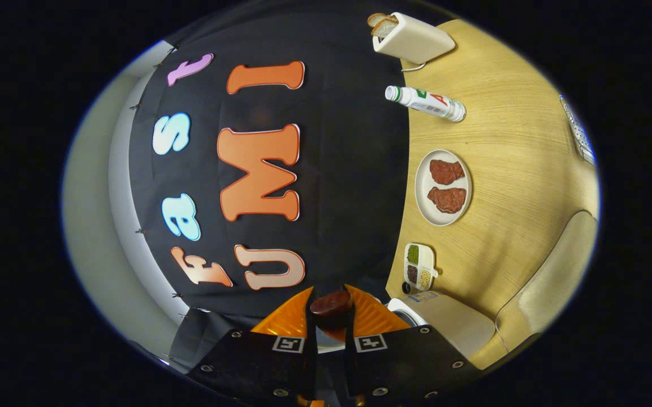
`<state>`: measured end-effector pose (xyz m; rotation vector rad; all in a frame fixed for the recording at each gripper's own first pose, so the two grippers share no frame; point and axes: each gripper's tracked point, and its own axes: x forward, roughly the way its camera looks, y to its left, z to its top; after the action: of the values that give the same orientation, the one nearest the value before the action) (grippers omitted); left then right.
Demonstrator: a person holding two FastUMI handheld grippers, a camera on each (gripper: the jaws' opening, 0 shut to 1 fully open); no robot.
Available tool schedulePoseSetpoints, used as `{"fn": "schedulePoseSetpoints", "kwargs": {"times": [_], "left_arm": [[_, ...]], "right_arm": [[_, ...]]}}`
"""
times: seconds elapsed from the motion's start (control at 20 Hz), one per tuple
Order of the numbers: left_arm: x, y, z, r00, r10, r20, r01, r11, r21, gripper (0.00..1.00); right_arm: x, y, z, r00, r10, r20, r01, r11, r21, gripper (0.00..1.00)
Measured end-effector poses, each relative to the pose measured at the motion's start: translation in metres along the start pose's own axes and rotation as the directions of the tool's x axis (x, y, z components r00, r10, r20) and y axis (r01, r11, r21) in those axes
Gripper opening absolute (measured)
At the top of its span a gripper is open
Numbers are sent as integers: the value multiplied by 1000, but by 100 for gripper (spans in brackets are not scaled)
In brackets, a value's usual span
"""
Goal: Close the left gripper, press the button to open the rice cooker; take a wooden spoon from the chopstick holder with the right hand, scoop a spoonful of rice and pour it into the rice cooker, then put the wooden spoon back into the chopstick holder.
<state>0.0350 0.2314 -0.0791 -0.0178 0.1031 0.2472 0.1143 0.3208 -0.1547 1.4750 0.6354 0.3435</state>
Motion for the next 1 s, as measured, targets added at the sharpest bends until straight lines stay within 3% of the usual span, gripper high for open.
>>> {"fn": "schedulePoseSetpoints", "kwargs": {"times": [0.5,0.65,0.7,0.75,1.0], "left_arm": [[14,28,-1,999,52,-14,-52,999,-12,99],[14,31,-3,998,61,-17,-61,998,-18,100],[14,32,-3,998,64,-19,-64,998,-20,99],[13,36,-6,997,68,-20,-68,997,-20,99],[12,46,-8,995,94,-27,-95,995,-26,100]], "right_arm": [[79,23,-66,997,-27,-75,12,981,-194,18],[94,31,-79,995,-35,-92,10,964,-265,18],[97,35,-84,995,-32,-96,3,957,-291,13],[99,38,-89,995,-30,-100,-4,948,-318,18],[108,38,-103,992,-39,-117,-11,918,-397,18]]}}
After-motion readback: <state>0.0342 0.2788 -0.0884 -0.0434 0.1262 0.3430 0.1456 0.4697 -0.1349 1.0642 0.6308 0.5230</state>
